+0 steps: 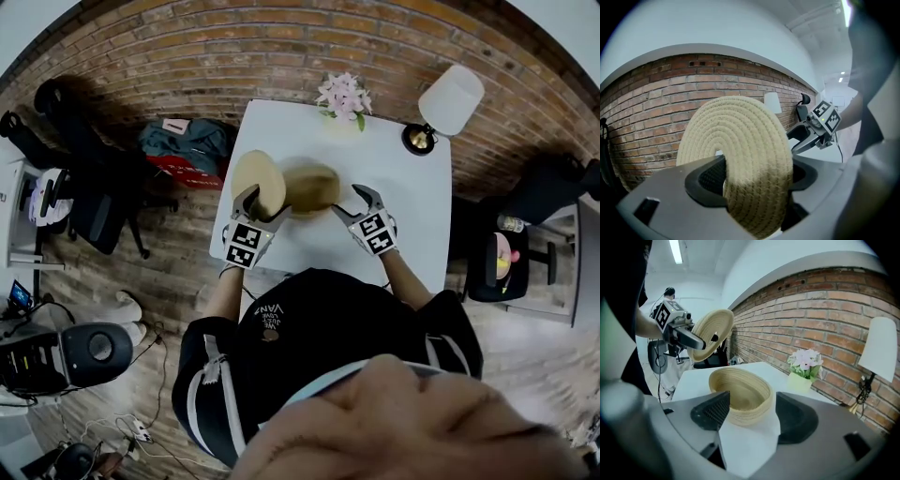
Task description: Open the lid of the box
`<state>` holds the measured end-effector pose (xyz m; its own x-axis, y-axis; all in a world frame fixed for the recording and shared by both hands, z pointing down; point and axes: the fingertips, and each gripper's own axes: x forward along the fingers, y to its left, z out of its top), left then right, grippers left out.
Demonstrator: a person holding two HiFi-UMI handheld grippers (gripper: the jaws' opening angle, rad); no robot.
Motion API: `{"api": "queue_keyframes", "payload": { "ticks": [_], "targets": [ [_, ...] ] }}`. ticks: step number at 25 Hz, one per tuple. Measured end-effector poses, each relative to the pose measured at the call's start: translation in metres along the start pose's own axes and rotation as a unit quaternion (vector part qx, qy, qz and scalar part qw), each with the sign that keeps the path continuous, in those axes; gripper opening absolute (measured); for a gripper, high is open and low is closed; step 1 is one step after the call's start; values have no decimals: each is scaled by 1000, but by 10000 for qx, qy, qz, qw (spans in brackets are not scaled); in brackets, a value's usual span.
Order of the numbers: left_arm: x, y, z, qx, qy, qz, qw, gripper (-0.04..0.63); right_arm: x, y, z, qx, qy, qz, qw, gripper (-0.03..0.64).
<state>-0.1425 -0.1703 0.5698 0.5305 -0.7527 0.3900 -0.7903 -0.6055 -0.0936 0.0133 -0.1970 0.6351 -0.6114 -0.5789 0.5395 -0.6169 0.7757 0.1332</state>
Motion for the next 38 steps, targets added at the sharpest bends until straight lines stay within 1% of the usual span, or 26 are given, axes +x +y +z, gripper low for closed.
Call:
{"api": "queue_keyframes", "payload": {
  "ticks": [2, 5, 6, 9, 10, 14, 17, 21, 24, 30, 38],
  "targets": [
    [-7, 4, 0, -96, -132, 61, 9998, 353, -5, 0, 10, 75, -160, -132, 9998, 304],
    [-15, 8, -4, -192, -207, 65, 9996, 353, -12, 0, 25, 282, -441, -336, 9981, 291],
    [-17, 8, -5, -231, -217, 51, 9995, 353, -14, -1, 29, 355, -540, -419, 9970, 271],
    [-23, 9, -13, -352, -241, 56, 9991, 353, -22, 0, 37, 525, -796, -656, 9933, 170],
    [-26, 10, -15, -380, -240, 63, 9990, 353, -24, 1, 38, 573, -844, -709, 9923, 150],
    [-36, 13, -27, -467, -225, 65, 9986, 353, -28, 10, 38, 756, -901, -844, 9895, 87],
    [-43, 13, -34, -570, -232, 61, 9981, 353, -30, 15, 37, 868, -924, -942, 9874, 57],
    [-49, 16, -46, -734, -251, 23, 9970, 353, -31, 22, 36, 981, -948, -1090, 9846, 41],
    [-53, 15, -53, -778, -279, 3, 9966, 353, -32, 28, 31, 1153, -943, -1159, 9820, 31],
    [-58, 12, -65, -799, -263, -65, 9964, 351, -35, 36, 26, 1328, -939, -1175, 9797, 20],
    [-63, 5, -70, -951, -332, 8, 9949, 351, -50, 39, 20, 1496, -914, -1231, 9768, 9]
  ]
}}
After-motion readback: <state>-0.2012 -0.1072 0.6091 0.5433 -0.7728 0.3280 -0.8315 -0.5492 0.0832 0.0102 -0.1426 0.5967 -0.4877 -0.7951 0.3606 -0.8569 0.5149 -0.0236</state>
